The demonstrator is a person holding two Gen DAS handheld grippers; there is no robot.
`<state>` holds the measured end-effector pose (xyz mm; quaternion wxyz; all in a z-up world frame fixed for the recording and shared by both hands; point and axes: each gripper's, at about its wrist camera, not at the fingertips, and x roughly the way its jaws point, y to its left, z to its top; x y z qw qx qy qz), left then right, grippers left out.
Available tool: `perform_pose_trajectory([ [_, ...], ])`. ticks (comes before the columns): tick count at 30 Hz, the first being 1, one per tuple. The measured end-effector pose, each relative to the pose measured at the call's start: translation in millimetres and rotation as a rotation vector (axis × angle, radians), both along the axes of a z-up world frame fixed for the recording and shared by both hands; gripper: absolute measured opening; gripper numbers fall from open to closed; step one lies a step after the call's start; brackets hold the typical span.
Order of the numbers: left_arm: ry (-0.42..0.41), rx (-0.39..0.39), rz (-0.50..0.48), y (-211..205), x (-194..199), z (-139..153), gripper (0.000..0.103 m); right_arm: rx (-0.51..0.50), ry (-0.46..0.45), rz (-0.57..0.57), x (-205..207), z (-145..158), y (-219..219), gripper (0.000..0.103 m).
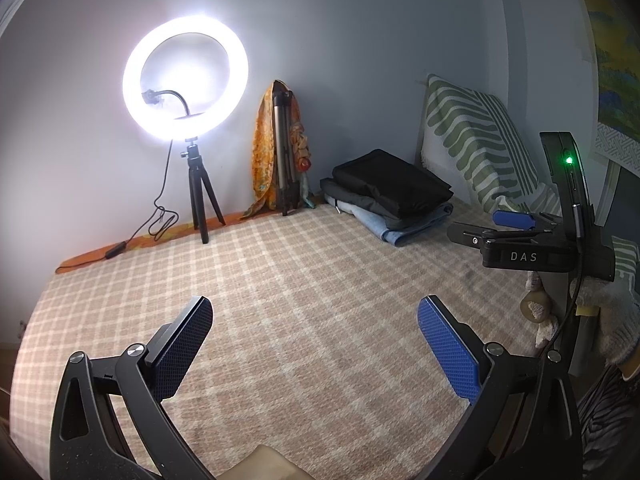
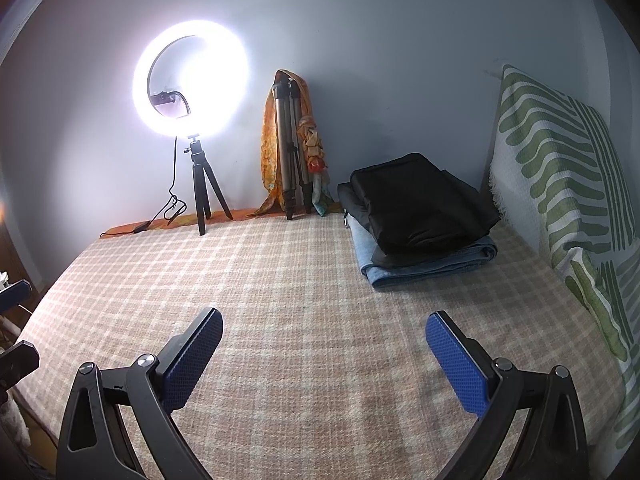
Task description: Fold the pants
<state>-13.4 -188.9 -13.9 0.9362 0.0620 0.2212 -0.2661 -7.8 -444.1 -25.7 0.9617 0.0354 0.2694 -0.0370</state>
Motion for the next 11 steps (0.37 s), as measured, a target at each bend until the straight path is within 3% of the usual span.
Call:
perform_pose_trajectory([
  [11,0.004,-0.002,-0.002,3.0,1.5,-0.7,0.102,0.003,0.004,-0.002,-0.8,-1.5,2.5,0.103],
])
